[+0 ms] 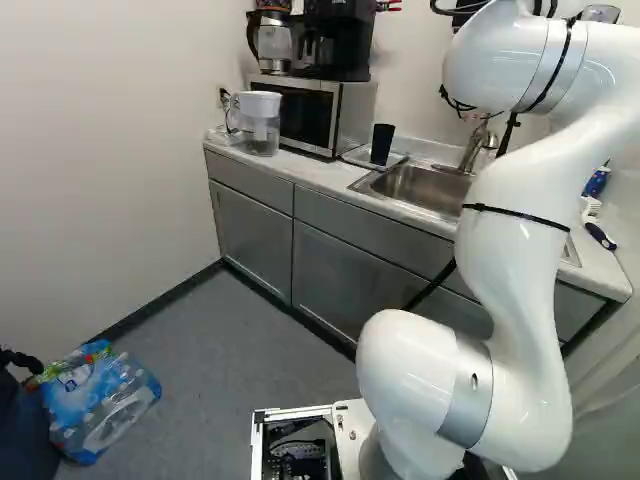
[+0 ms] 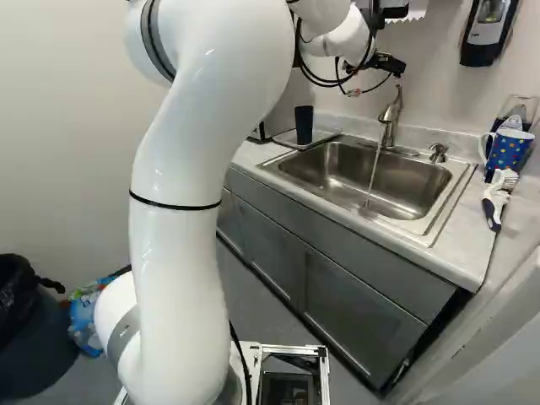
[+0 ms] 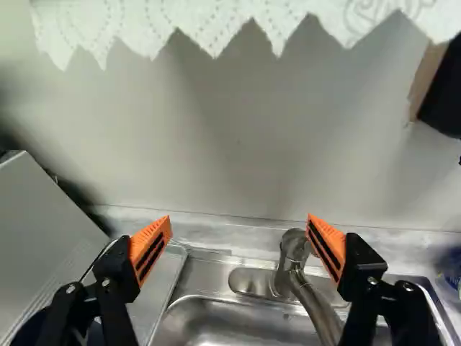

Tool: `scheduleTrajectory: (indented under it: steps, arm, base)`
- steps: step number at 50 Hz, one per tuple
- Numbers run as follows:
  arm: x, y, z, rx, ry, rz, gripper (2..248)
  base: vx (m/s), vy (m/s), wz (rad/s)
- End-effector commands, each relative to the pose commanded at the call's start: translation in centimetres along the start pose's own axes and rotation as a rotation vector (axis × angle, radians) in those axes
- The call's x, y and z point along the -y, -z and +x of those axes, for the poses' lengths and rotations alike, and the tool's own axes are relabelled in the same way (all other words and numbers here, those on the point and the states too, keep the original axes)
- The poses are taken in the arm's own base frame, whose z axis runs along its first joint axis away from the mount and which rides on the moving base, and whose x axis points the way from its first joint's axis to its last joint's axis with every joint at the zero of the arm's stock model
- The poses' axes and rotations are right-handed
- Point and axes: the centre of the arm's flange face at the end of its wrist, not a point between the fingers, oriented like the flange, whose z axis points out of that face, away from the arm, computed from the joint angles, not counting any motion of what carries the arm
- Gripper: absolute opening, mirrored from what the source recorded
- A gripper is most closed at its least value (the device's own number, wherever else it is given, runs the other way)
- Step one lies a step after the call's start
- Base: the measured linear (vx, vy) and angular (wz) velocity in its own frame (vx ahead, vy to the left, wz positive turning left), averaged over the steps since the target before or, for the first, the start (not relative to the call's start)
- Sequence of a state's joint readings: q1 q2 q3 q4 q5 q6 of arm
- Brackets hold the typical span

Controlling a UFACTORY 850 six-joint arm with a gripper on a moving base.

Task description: Rinse the cup and place it in the tray

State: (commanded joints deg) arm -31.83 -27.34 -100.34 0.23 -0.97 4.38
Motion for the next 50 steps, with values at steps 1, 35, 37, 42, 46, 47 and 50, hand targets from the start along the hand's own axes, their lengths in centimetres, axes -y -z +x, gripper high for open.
scheduleTrajectory:
  steps: [1, 35, 37, 42, 46, 47, 50]
  arm:
    - [-0.01, -0.01, 0.00, 0.000, 0.000, 0.000, 247]
    - [-0.50, -0.37, 0.09, -0.002, -0.005, -0.007, 247]
    - [-0.51, -0.37, 0.07, 0.000, -0.006, -0.007, 247]
    - [-0.51, -0.37, 0.02, 0.006, -0.011, -0.007, 247]
    - [-0.51, -0.37, -0.05, 0.013, -0.016, -0.007, 247]
    - [-0.51, -0.37, -0.06, 0.015, -0.017, -0.007, 247]
    - [-0.51, -0.37, -0.12, 0.021, -0.021, -0.008, 247]
  base:
    - [0.000, 0.000, 0.000]
    - [0.000, 0.000, 0.000]
    - [0.000, 0.000, 0.000]
    - [0.000, 0.000, 0.000]
    - [0.000, 0.000, 0.000]
    - [0.000, 0.000, 0.000]
    - [0.000, 0.000, 0.000]
